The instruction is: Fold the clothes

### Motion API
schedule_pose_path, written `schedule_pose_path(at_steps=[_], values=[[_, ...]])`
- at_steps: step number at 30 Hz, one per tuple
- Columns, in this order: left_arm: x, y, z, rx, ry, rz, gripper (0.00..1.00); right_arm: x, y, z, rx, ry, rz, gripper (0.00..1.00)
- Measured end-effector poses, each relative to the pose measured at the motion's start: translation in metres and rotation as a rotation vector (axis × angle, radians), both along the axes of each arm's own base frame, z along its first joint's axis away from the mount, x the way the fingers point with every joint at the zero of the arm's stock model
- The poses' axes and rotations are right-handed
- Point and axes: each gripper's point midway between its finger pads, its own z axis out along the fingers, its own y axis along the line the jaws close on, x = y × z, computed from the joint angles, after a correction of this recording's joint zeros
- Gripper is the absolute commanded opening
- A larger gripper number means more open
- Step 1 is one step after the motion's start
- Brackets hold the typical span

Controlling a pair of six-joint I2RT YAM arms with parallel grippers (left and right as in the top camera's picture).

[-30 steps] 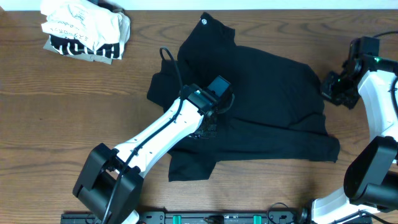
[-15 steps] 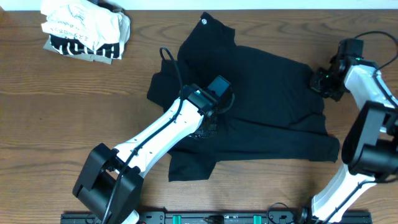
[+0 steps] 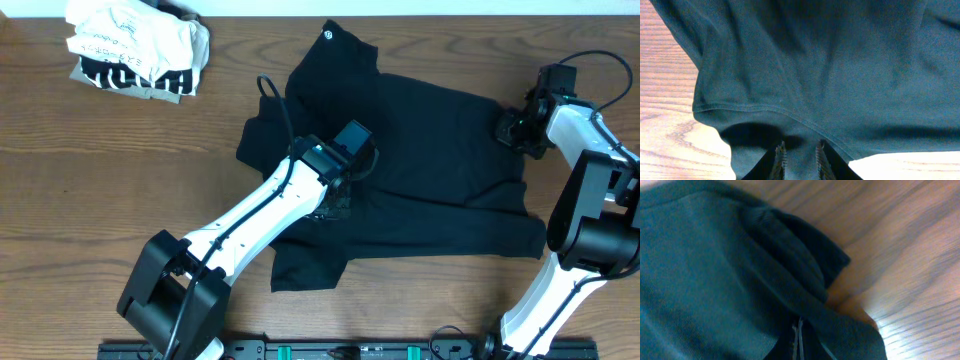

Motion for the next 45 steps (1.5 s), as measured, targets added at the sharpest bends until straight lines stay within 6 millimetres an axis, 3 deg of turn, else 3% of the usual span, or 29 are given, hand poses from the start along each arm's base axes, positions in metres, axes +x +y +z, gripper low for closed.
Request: schedule_pose_path(at_steps=[17,23,25,30,34,38,45], values=[[0.000,0.000,0.000,0.000,-0.001,0.000,0.25,0.006,-0.072,0.009,-0.325,0.035,-0.104,0.02],[0.000,0.000,0.000,-0.001,-0.002,-0.001,0.33,0.002,-0.102,0.044,-0.346,0.083,-0.161,0.07],[0.000,0.000,0.000,-0.001,-0.002,0.000,0.33,0.000,-0.105,0.068,-0.329,0.106,-0.165,0.01],[0.001,0.000,0.000,0.001,-0.003,0.000,0.33,-0.005,-0.084,0.116,-0.208,0.139,-0.122,0.01],[0.001,0.000,0.000,0.001,-0.003,0.000,0.33,-0.031,-0.048,0.130,-0.046,0.228,-0.073,0.01],[0.001,0.000,0.000,0.000,-0.003,0.000,0.33,-0.060,-0.017,0.123,0.063,0.354,-0.007,0.01],[-0.002,0.002,0.000,0.008,0.006,0.000,0.33,-0.103,0.034,0.078,0.158,0.564,0.091,0.01]])
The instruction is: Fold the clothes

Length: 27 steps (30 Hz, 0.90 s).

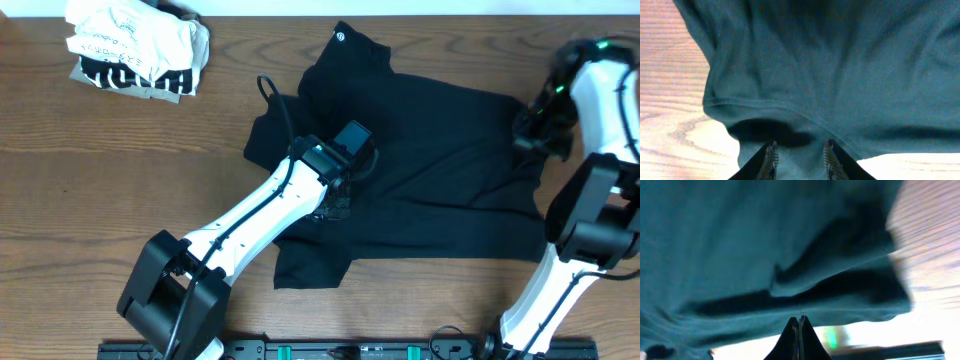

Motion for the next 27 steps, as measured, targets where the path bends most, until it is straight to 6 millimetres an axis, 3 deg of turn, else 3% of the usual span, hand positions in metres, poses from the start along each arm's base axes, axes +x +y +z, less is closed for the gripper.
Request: schedule_pose_path(at_steps=[9,13,16,22,27], values=[[-0.010,0.008,0.000,0.033,0.039,0.000,0.33,-0.042,0.020,-0.050,0.022,0.133,-0.022,0.01],[-0.008,0.008,0.000,0.030,0.036,0.006,0.24,-0.062,0.024,-0.062,0.015,0.137,-0.046,0.01],[-0.005,0.011,-0.001,0.028,0.034,0.016,0.20,-0.073,0.026,-0.048,-0.003,0.080,-0.062,0.01],[0.008,0.024,-0.001,0.019,0.024,0.072,0.19,-0.095,0.020,0.004,-0.108,-0.115,-0.131,0.03],[0.011,0.028,-0.001,0.018,0.023,0.087,0.19,-0.118,0.017,0.011,-0.176,-0.212,-0.227,0.11]])
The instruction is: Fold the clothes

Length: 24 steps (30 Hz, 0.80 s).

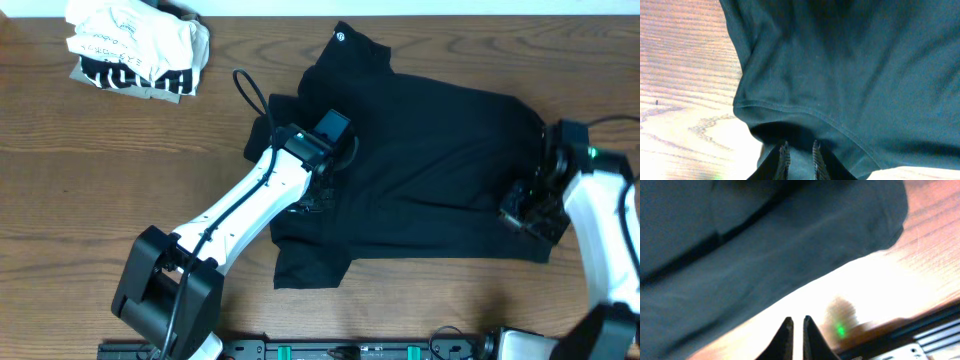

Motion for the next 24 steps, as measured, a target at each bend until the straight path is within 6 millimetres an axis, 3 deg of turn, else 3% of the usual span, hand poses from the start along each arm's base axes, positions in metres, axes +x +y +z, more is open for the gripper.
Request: schedule_pose_path(at_steps=[12,24], values=[[-0.004,0.002,0.000,0.011,0.015,-0.001,0.19,-0.005,-0.003,-0.053,-0.031,-0.091,-0.190,0.14],[-0.008,0.005,0.000,0.023,0.032,-0.001,0.19,-0.035,-0.013,-0.078,-0.040,-0.016,-0.291,0.14]])
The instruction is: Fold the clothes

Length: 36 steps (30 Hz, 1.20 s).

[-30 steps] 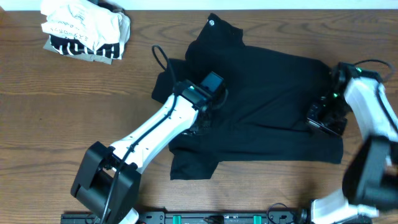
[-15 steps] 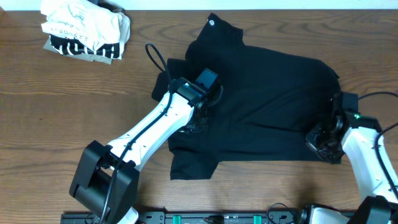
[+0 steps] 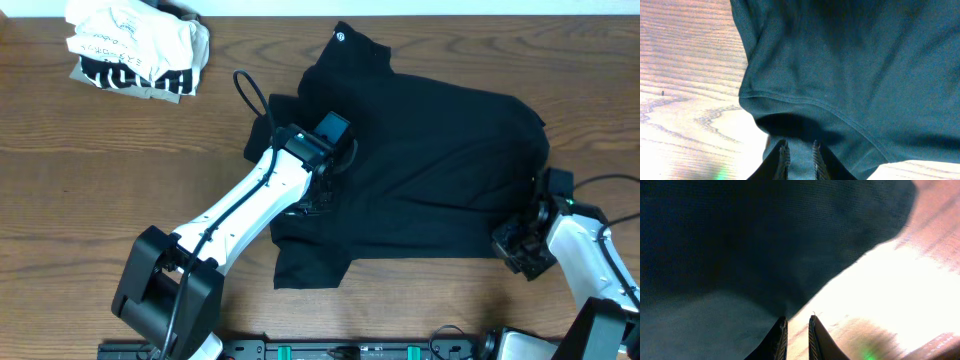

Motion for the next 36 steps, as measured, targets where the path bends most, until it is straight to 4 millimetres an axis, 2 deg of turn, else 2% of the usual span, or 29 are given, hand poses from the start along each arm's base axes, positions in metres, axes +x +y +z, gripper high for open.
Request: schedule_pose_path(at_steps=[2,3,5,8,14,20,26,30,36], values=[[-0.001,0.001,0.000,0.004,0.005,0.000,0.19,-0.007,-0.005,-0.004,-0.001,0.014,-0.029,0.12],[-0.002,0.001,0.000,0.006,0.008,0.000,0.19,-0.009,-0.007,-0.006,-0.002,0.015,-0.048,0.04],[-0.003,0.002,0.000,0.007,0.010,0.000,0.19,-0.010,-0.011,-0.007,-0.002,0.011,-0.069,0.01],[-0.003,0.002,0.000,0.008,0.011,0.000,0.19,-0.004,-0.014,-0.007,0.012,-0.024,-0.083,0.01],[-0.003,0.002,0.000,0.008,0.011,0.000,0.19,0.006,0.002,-0.003,0.109,-0.081,-0.052,0.01],[-0.003,0.002,0.000,0.008,0.011,0.000,0.19,0.018,0.011,0.017,0.150,-0.199,-0.023,0.03],[-0.003,0.002,0.000,0.008,0.012,0.000,0.19,0.038,0.004,0.033,0.103,-0.324,0.018,0.08],[-0.003,0.002,0.000,0.009,0.012,0.000,0.19,0.036,-0.005,0.028,0.056,-0.293,0.018,0.08],[-0.003,0.002,0.000,0.009,0.012,0.000,0.19,0.031,-0.012,0.006,0.035,-0.204,0.013,0.06]])
